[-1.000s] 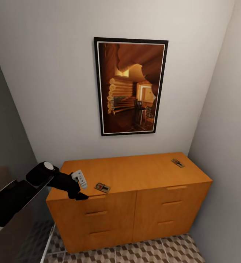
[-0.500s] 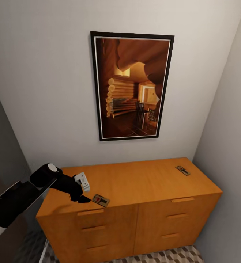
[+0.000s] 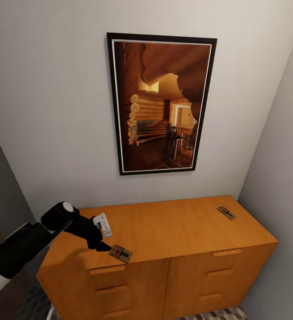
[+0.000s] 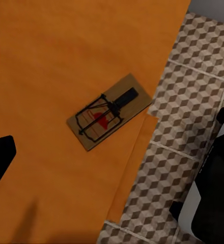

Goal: Take the four mousetraps from the cabinet in the bathroom and place them on the bathroom floor. Make sure all four end up on the same floor surface, and ensure that at least two of them are either under or directly next to the same bathroom sink.

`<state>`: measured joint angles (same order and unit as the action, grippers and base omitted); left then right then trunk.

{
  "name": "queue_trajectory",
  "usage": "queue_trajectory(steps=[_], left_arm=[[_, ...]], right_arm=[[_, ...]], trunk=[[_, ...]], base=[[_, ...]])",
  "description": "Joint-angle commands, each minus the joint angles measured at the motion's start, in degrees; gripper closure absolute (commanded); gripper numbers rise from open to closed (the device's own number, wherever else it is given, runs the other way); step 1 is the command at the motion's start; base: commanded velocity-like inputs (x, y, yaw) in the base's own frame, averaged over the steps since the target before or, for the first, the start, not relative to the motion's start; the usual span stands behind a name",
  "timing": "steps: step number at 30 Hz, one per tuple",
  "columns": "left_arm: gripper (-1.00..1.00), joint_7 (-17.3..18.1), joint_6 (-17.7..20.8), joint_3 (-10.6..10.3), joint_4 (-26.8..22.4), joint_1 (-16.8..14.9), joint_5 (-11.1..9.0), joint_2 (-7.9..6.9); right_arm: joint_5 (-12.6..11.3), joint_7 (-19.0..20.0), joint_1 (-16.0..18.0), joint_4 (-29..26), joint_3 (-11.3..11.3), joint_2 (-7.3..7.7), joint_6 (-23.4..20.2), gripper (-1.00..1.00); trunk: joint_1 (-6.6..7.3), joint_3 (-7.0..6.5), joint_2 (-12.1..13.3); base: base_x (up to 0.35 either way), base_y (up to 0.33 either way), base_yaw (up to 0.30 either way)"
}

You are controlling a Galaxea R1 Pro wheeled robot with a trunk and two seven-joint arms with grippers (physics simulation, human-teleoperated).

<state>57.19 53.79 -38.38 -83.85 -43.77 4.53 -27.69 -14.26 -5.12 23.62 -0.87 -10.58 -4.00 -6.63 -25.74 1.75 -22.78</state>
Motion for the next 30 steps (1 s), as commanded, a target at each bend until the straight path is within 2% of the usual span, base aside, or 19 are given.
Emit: queue_trajectory(steps=[1, 14, 30], left_arm=[[-1.0, 0.47, 0.23, -0.22, -0.05, -0.09, 0.48, -0.01], [-1.0, 0.47, 0.2, -1.24, 0.0, -0.08, 0.48, 0.34], [-1.0, 0.47, 0.18, -1.5, -0.01, -0.08, 0.48, 0.7]], right_arm=[[-0.5, -0.25, 0.03, -0.09, -0.49, -0.02, -0.31, -1.0], [-0.5, -0.16, -0.03, -0.09, -0.49, -0.77, -0.31, -1.0], [-0.5, -0.15, -0.14, -0.09, -0.49, -0.9, -0.31, -1.0]], trunk=[[-0.04, 0.18, -0.14], [-0.04, 1.09, -0.14], [-0.04, 2.41, -0.14]], base=[[0.029, 0.0, 0.0], [0.008, 0.0, 0.0], [0.0, 0.0, 0.0]])
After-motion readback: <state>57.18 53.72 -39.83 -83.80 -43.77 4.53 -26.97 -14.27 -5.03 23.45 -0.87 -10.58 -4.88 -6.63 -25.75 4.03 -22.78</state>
